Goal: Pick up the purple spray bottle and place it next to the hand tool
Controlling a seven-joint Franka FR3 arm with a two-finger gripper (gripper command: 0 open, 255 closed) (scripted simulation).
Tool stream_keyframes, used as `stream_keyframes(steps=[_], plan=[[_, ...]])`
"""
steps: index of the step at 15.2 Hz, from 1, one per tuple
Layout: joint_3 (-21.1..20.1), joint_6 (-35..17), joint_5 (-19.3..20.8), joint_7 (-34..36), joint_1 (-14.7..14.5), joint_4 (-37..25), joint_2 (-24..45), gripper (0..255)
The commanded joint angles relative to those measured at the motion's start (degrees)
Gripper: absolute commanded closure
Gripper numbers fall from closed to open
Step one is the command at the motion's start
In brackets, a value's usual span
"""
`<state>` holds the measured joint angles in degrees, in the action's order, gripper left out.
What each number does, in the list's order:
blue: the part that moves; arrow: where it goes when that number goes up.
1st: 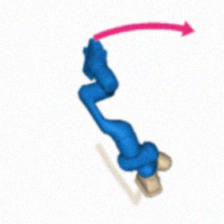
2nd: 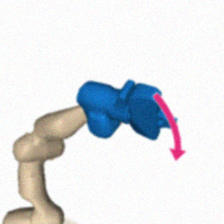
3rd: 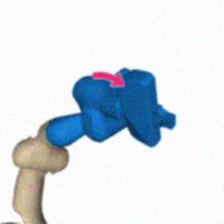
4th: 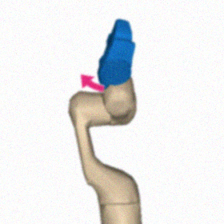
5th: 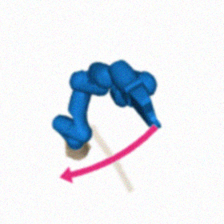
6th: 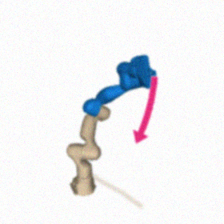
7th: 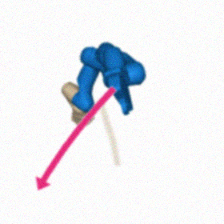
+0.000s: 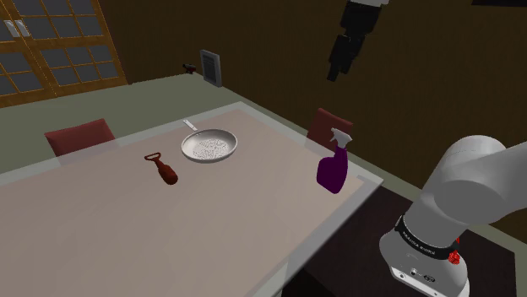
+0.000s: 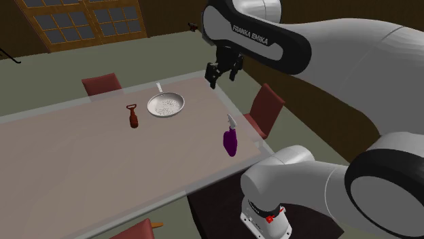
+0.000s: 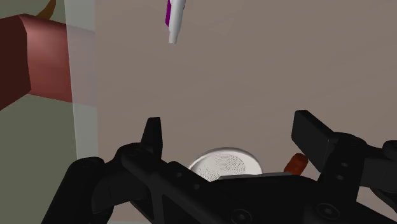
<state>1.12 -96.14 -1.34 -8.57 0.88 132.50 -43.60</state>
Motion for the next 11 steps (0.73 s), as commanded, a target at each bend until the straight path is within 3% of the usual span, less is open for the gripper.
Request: stream_keyframes(steps=[1, 11], plan=[[0.0, 0.0, 0.0, 0.0, 0.0, 0.0, 0.0, 0], [1.04, -14.69, 1.71, 3.2, 4.03, 23.56, -9.56, 0]])
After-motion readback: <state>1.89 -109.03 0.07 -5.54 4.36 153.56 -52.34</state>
